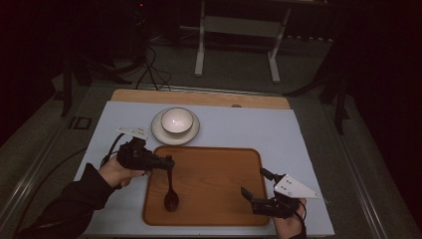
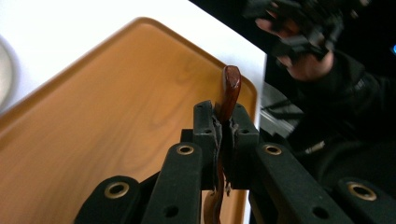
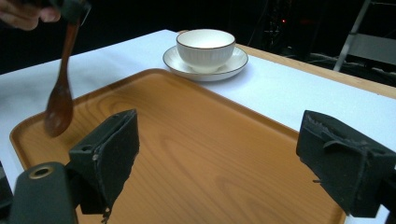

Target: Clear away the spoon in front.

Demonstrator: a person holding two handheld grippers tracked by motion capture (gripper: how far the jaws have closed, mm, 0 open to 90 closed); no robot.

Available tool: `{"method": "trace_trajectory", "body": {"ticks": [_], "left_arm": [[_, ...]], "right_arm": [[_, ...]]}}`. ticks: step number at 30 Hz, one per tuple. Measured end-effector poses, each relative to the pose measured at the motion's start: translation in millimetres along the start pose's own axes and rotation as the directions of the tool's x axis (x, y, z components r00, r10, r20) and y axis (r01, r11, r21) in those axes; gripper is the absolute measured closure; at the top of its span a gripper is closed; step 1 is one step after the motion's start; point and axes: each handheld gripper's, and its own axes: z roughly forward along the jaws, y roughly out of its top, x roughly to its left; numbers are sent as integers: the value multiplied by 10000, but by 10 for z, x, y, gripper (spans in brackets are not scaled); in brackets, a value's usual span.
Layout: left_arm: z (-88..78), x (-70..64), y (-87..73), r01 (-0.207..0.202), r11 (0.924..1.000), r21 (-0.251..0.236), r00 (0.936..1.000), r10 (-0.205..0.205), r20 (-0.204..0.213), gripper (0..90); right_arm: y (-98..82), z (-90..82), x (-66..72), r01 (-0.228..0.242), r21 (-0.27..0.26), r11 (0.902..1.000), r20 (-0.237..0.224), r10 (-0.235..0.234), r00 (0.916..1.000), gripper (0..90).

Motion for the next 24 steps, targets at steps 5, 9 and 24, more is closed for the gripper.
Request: {"method": "trace_trajectory", "body": {"ticks": [5, 9, 24], "left_arm": [[119, -2, -74, -51, 9991, 416, 9993, 35, 378, 844], [170, 25, -108, -13, 9990, 450, 9985, -11, 545, 844], [264, 149, -221, -40, 9996, -263, 9985, 26, -539, 806]], "right_arm": [[-1, -1, -2, 4, 4, 10000, 5, -4, 10000, 132], [-2, -2, -2, -7, 12, 10000, -14, 7, 10000, 132], [-6, 15, 4, 23, 72, 10000, -147, -22, 9999, 134]]}}
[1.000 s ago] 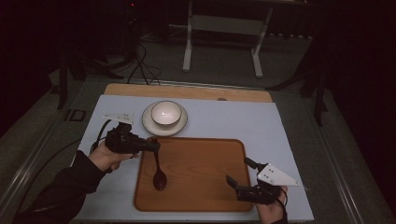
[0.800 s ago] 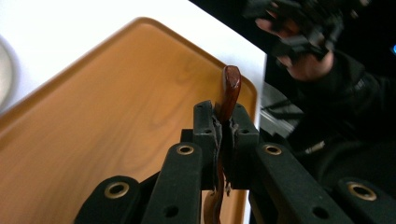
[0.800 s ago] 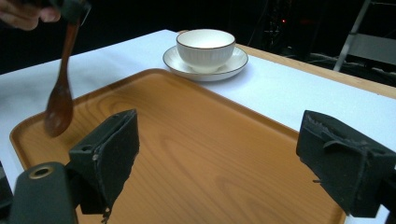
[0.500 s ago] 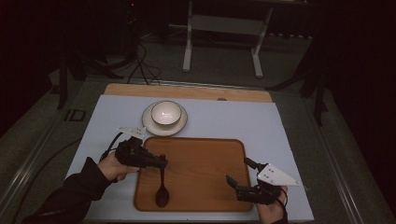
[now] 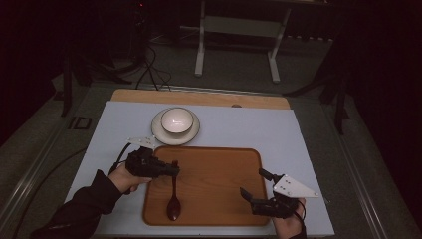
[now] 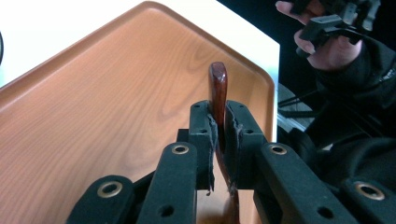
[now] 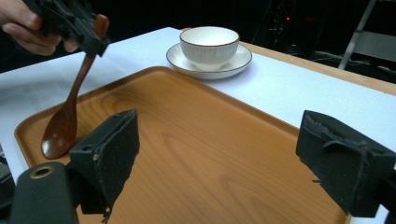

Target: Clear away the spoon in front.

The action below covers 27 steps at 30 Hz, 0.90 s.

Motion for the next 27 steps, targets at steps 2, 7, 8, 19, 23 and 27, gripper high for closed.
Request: {"method": "trace_trajectory", "body": {"ticks": [2, 7, 8, 19, 23, 27], "left_arm": [[12, 18, -14, 94, 9999, -47, 9999, -95, -35, 800], [86, 92, -98, 486, 9986, -206, 9972, -497, -563, 777], [110, 126, -128, 692, 9971, -327, 9950, -713, -700, 774], [294, 246, -253, 1602, 9865, -335, 9740, -1634, -1566, 738], [385, 274, -301, 1998, 9796, -192, 9604, -1997, -1943, 738], [464, 301, -346, 2247, 9744, -74, 9471, -2202, -2334, 740]], "right_arm": [[-1, -3, 0, 3, -6, 10000, -8, -3, 10000, 134], [-2, -1, -2, -13, 1, 10000, -42, 13, 10000, 134], [-2, 1, 1, -6, 16, 10000, -73, 6, 10000, 134], [-1, 5, 12, 24, 34, 10000, -157, -24, 9999, 134], [-1, 4, 12, 21, 29, 10000, -177, -21, 9998, 134], [-2, 8, 14, 38, 39, 10000, -244, -37, 9997, 134]]}}
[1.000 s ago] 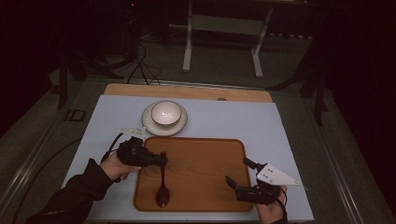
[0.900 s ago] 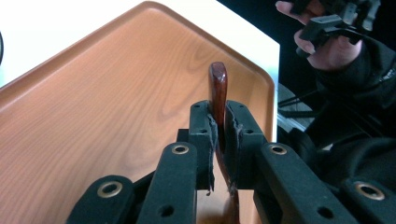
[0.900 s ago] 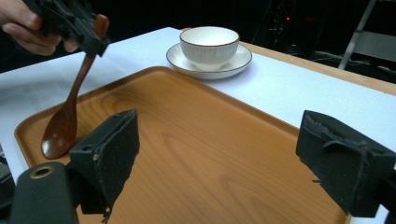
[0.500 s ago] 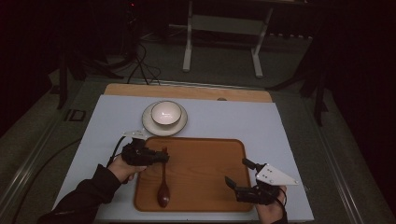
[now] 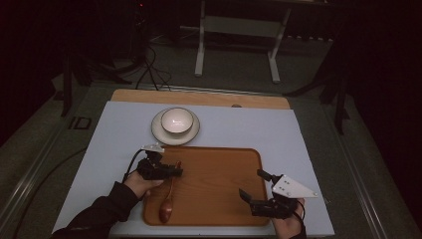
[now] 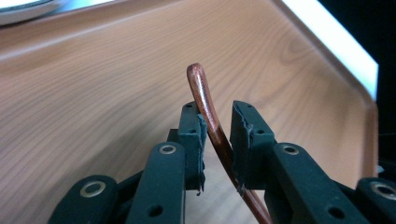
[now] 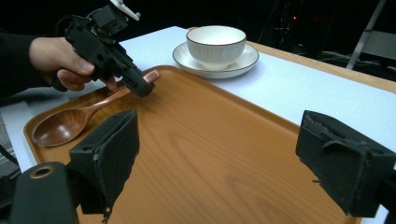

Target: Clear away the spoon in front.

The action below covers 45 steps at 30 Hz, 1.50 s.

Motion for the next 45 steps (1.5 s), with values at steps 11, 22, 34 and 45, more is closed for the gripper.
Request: {"method": "trace_trajectory", "body": {"ticks": [11, 22, 34, 45], "left_arm": [[48, 57, -34, 503, 9983, -293, 9952, -526, -820, 698], [66, 56, -26, 242, 9994, -230, 9797, -283, -1982, 625], [30, -24, -4, -356, 9991, -226, 9771, 301, -2105, 806], [133, -68, -4, -645, 9969, 450, 9756, 725, -2072, 890]], "right_arm": [[1, -2, 0, -41, -12, 10000, -99, 41, 9999, 135], [0, -4, -3, -49, -12, 10000, -121, 49, 9999, 135], [1, 0, -4, -115, 8, 9999, -162, 115, 9998, 136], [0, -2, -8, -126, 19, 9999, -156, 127, 9998, 136]]}}
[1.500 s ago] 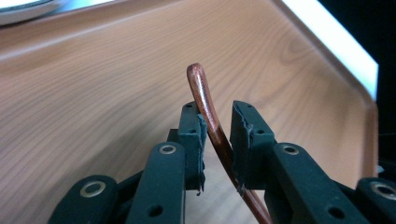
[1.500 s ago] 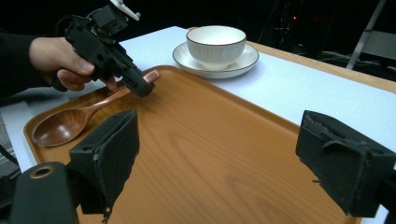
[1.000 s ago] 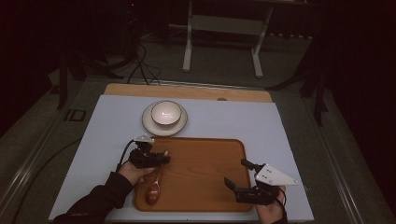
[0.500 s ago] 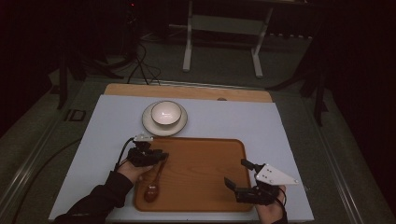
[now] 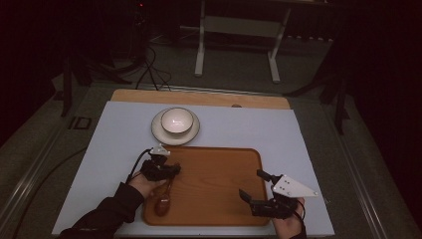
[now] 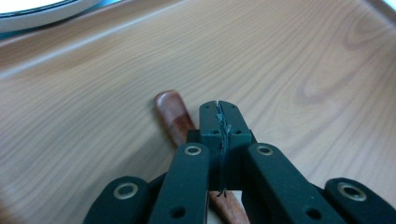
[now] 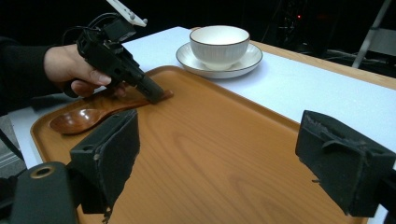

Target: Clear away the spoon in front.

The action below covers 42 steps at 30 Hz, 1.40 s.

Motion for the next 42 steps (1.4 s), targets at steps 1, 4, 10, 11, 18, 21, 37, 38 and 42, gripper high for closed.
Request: {"method": "trace_trajectory", "body": {"ticks": [1, 4, 10, 11, 18, 21, 37, 38, 42], "left_arm": [[1, 3, 2, -14, 10000, 70, 9999, 15, -119, 890], [-13, 40, -4, 88, 9999, 65, 9997, -86, -243, 890], [-62, 121, -28, 332, 9994, 10, 9982, -331, -509, 890], [-65, 133, -32, 394, 9992, -13, 9980, -394, -486, 890], [-90, 147, -39, 311, 9995, -28, 9974, -312, -656, 889], [-118, 143, -30, 325, 9991, -273, 9987, -335, -373, 886], [-346, -51, 73, -452, 9818, -1846, 9949, 610, 809, 570], [-364, -50, 74, -388, 9806, -1921, 9941, 575, 924, 528], [-421, -40, 82, -49, 9752, -2212, 9912, 340, 1279, 379]], "right_arm": [[0, 0, 1, 1, 3, 10000, -1, -1, 10000, 137], [1, -2, 3, 26, -26, 10000, -5, -26, 10000, 137], [0, 3, 3, -2, 3, 10000, -10, 2, 10000, 137], [0, 5, 5, 8, 6, 10000, -15, -8, 10000, 137], [0, 6, 3, -5, 7, 10000, -12, 5, 10000, 137], [0, 7, 4, -4, 5, 10000, -19, 4, 10000, 137], [0, 7, 4, -6, 2, 10000, -26, 6, 10000, 137], [-1, 8, 3, -9, 6, 10000, -29, 9, 10000, 137], [-2, 14, 4, -9, 24, 10000, -41, 9, 10000, 137]]}}
